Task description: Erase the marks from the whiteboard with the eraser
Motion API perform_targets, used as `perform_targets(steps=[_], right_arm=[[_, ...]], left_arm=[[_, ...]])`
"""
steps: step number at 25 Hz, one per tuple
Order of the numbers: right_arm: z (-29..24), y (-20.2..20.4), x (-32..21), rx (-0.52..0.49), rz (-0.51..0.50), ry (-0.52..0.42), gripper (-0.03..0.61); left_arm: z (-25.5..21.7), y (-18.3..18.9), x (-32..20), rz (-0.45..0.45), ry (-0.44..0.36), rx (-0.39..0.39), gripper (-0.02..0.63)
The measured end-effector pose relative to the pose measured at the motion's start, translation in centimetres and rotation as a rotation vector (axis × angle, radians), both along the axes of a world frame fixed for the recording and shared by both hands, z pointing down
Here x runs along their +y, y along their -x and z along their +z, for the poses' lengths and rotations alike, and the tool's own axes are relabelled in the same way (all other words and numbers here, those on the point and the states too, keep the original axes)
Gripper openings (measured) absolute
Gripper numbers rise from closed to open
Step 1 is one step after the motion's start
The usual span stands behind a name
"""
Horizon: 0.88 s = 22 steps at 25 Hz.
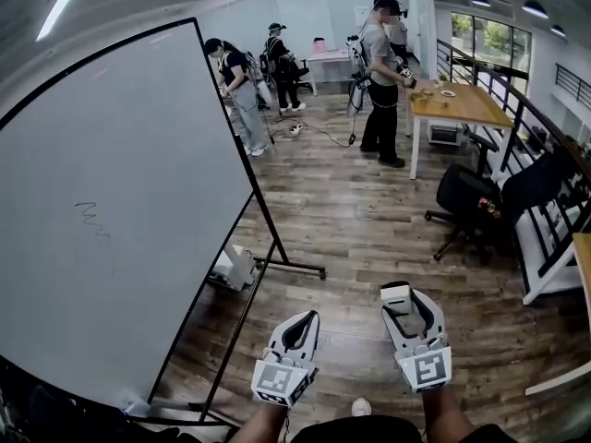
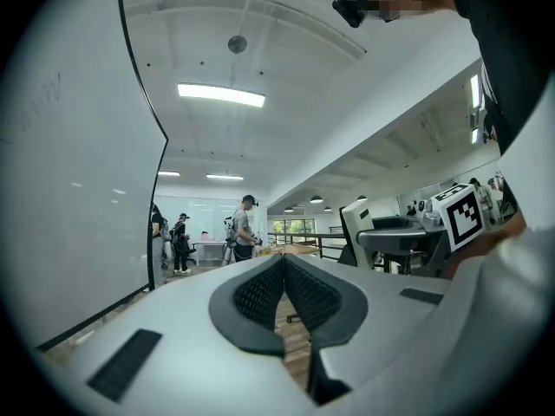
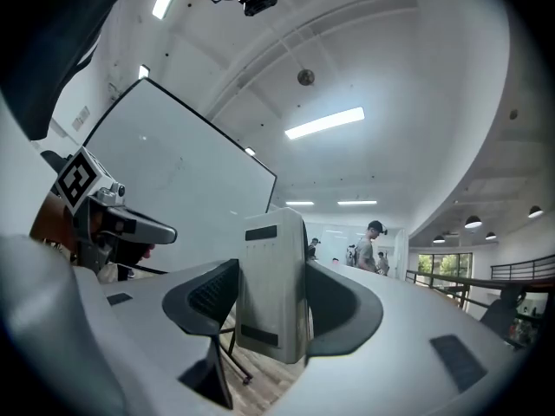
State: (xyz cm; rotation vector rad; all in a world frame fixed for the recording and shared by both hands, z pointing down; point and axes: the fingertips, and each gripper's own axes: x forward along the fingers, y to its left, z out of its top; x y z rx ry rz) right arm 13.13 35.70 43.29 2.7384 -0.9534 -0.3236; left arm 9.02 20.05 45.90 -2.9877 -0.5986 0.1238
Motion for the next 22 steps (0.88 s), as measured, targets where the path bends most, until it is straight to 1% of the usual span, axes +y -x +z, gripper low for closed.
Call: perform_targets(steps=[2, 7, 12, 15, 18, 22], right_arm=[[-0.4, -2.0, -0.9, 0.036, -0.039, 0.022, 0.261], [0.3, -6.1, -3.7, 0.009, -0.127, -0.012, 0.261], [0.7, -8.3, -7.9, 0.017, -0.220, -0.013, 0.261], [0.9, -9.4, -10.9, 0.005, -0.270, -0.016, 0.261], [1.5, -10.6, -14.4, 0.005, -0.321, 0.022, 0.261], [1.6, -12.4, -20.8, 0.013, -0.384, 0.028, 0.261]], left_arm=[[0.0, -1.5, -0.5, -0.022, -0.003, 0.001, 0.020], [0.5, -4.1, -2.9, -0.105, 0.006, -0.010, 0.020], [1.2, -5.5, -6.3, -0.198, 0.002, -0.016, 0.020], [1.4, -5.8, -9.1, -0.260, 0.012, -0.013, 0.020], [1.7, -6.1, -12.4, -0.313, 0.023, -0.008, 0.020], [1.9, -7.1, -18.9, -0.427, 0.059, -0.033, 0.020]])
